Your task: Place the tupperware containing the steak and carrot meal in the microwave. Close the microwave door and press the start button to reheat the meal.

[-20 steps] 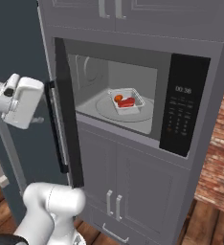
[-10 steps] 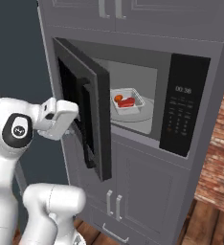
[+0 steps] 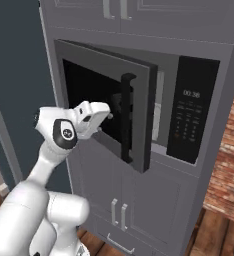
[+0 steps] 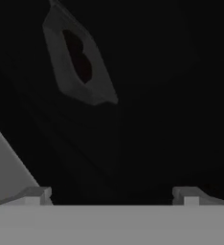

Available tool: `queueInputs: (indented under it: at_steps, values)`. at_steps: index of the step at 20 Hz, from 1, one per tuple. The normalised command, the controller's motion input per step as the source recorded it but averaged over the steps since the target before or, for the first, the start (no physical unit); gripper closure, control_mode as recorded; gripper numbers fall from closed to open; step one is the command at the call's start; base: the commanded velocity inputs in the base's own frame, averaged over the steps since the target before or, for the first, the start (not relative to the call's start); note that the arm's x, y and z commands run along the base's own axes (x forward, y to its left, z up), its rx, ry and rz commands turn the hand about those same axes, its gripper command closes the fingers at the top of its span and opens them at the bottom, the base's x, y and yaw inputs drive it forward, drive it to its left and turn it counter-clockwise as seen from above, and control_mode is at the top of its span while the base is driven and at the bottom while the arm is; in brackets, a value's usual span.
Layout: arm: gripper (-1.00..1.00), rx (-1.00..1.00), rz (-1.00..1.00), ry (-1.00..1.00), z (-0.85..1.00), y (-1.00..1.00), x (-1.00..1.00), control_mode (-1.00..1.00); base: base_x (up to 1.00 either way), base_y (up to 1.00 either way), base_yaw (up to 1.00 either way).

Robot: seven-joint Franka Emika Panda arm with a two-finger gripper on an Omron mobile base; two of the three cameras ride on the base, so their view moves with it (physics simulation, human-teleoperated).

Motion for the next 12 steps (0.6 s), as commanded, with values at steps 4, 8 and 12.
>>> queueInputs:
  at_steps: [4, 8, 12]
  values:
    - [-1.00, 0.00, 0.12, 0.02, 0.09, -0.22, 0.91, -1.00, 0.00, 0.00, 0.00]
    - [-1.00, 0.00, 0.10, 0.05, 0.22, -0.18, 0.79, -1.00, 0.00, 0.00, 0.00]
    - [-1.00, 0.00, 0.09, 0.06, 0.28, -0.14, 0.75, -1.00, 0.00, 0.00, 0.00]
